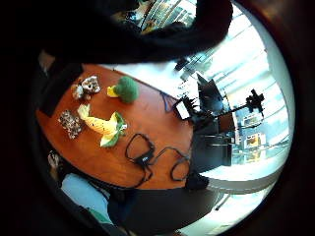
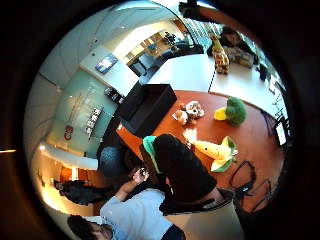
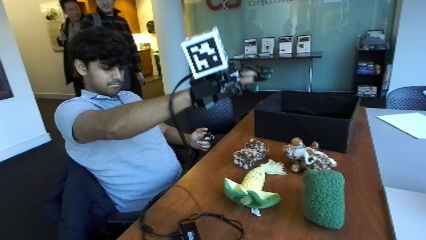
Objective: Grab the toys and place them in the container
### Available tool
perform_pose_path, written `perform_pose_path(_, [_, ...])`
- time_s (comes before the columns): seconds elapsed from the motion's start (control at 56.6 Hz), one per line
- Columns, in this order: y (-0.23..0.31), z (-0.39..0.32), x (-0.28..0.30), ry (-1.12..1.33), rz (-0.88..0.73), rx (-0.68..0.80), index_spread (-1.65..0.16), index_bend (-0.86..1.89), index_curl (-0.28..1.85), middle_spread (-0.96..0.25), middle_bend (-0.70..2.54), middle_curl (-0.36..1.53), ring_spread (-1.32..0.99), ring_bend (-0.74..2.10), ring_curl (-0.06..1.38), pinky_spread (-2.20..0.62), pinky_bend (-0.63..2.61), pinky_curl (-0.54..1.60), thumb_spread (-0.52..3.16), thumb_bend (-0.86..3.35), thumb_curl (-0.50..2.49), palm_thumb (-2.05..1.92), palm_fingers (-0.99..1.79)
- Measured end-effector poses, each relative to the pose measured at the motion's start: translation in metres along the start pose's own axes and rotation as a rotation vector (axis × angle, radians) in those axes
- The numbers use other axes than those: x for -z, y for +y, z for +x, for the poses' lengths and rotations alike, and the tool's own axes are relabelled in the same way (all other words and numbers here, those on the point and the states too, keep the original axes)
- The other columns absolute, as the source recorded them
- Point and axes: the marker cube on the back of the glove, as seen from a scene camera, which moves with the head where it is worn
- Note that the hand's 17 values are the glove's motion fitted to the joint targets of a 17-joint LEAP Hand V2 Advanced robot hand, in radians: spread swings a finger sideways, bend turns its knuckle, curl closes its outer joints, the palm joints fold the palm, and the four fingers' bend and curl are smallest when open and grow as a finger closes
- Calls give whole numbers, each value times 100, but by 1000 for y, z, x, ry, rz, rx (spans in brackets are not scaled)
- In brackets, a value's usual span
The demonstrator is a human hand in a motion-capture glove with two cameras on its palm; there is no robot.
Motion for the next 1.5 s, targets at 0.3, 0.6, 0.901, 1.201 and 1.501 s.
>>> perform_pose_path(0.3, [25,-9,-171,-52,-313,37,-34,17,29,-8,14,19,-13,15,15,3,63,30,126,-7,12,-11,-16])
perform_pose_path(0.6, [63,1,-290,-17,-294,11,-35,15,29,-8,14,20,-11,14,15,3,65,33,127,-7,13,-11,-19])
perform_pose_path(0.901, [52,1,-286,36,-135,30,-40,16,25,-20,56,36,-25,57,26,-10,46,27,141,-2,15,-4,55])
perform_pose_path(1.201, [11,0,-222,29,-137,-3,-36,15,25,-26,78,52,-36,106,49,-33,69,41,162,13,22,16,85])
perform_pose_path(1.501, [-59,-95,-55,-109,140,108,-34,19,28,-27,87,64,-39,118,58,-38,82,49,163,24,23,21,77])
